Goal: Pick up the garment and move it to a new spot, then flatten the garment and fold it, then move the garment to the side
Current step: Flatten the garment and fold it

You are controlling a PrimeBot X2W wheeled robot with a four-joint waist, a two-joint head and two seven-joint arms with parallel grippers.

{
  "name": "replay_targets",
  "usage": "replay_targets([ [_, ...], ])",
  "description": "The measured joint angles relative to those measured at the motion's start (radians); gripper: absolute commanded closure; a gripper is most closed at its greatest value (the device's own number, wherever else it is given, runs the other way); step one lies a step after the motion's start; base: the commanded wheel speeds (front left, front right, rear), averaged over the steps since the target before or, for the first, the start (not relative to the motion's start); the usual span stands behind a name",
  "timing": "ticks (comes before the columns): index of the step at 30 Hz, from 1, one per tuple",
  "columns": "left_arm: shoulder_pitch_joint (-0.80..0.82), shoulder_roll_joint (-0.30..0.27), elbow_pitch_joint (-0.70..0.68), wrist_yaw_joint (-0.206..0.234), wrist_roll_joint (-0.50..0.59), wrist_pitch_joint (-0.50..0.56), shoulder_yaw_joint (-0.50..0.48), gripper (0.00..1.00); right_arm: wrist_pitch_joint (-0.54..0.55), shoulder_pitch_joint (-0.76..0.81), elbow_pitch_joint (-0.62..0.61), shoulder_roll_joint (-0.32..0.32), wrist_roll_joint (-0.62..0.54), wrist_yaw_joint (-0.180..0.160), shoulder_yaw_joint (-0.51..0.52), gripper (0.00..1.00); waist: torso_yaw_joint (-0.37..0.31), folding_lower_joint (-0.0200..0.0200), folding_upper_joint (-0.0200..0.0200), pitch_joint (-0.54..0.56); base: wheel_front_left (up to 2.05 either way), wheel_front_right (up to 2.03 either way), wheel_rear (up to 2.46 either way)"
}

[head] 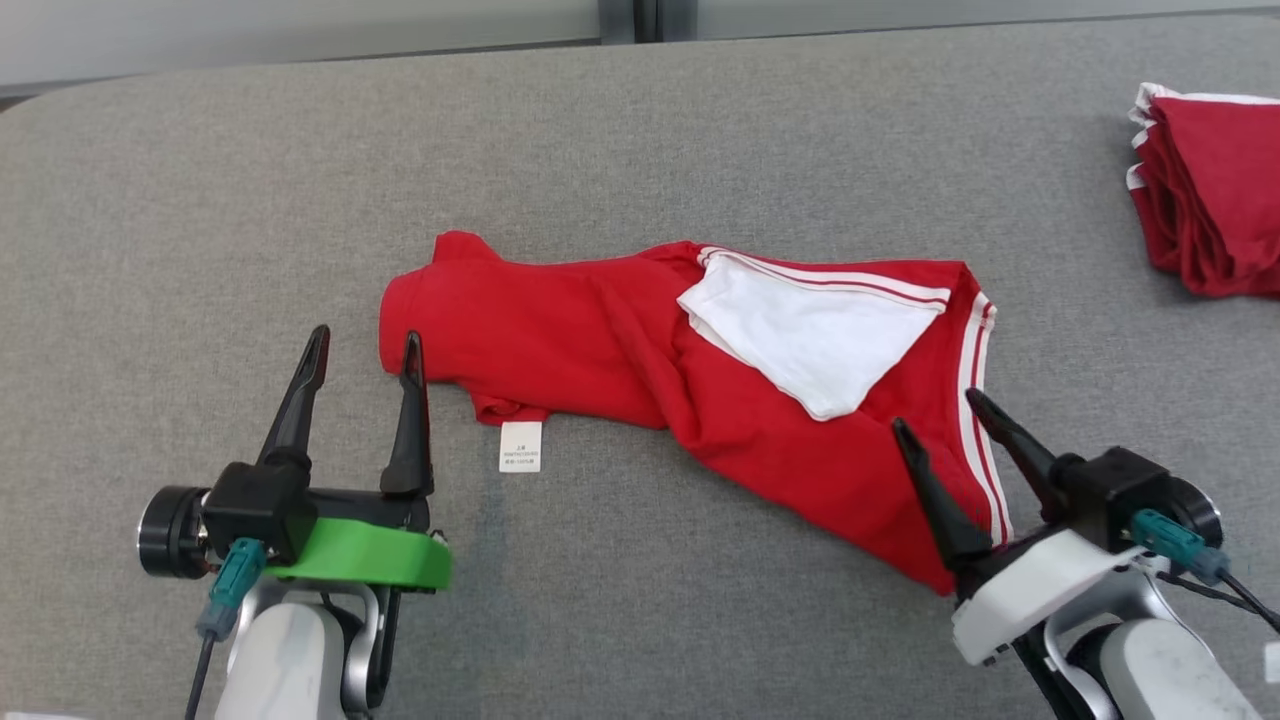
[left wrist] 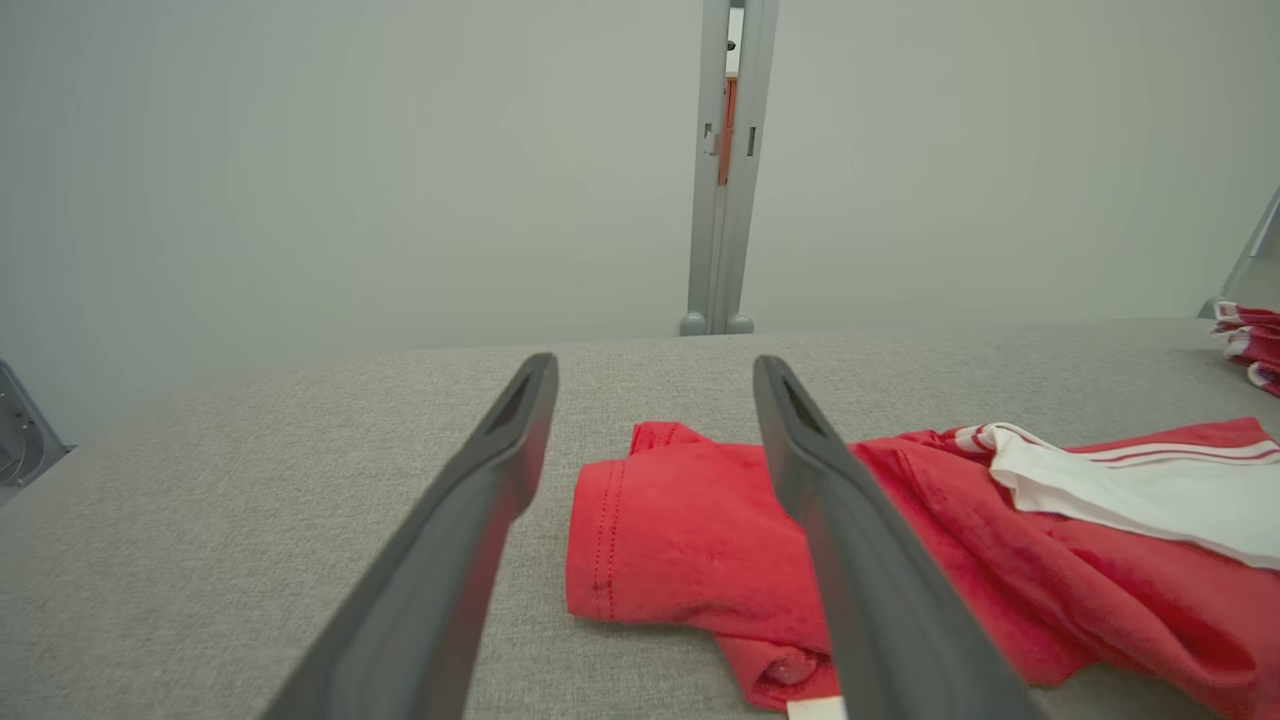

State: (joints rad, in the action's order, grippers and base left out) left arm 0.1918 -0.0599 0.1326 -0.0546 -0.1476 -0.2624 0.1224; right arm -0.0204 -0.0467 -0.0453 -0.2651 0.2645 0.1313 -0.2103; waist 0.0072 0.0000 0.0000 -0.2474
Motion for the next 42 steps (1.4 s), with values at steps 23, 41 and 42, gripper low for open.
replay_targets([
  [23, 0.08, 0.008, -0.034, 0.002, 0.003, 0.0, 0.013, 0.0, -0.023, -0.338, 0.174, -0.118, 0.04, 0.0, -0.105, 1.0, 0.061, 0.0, 0.0, -0.12, 0.0, 0.0, 0.0],
  [41, 0.201, 0.009, -0.082, 0.016, -0.021, 0.0, 0.104, 0.0, -0.084, -0.824, 0.592, -0.226, 0.15, 0.0, -0.057, 1.0, 0.137, 0.0, 0.0, -0.285, 0.0, 0.0, 0.0],
  [42, 0.204, 0.009, -0.081, 0.019, -0.024, 0.0, 0.107, 0.0, -0.097, -0.841, 0.621, -0.225, 0.159, 0.0, -0.062, 0.57, 0.143, 0.0, 0.0, -0.291, 0.0, 0.0, 0.0],
])
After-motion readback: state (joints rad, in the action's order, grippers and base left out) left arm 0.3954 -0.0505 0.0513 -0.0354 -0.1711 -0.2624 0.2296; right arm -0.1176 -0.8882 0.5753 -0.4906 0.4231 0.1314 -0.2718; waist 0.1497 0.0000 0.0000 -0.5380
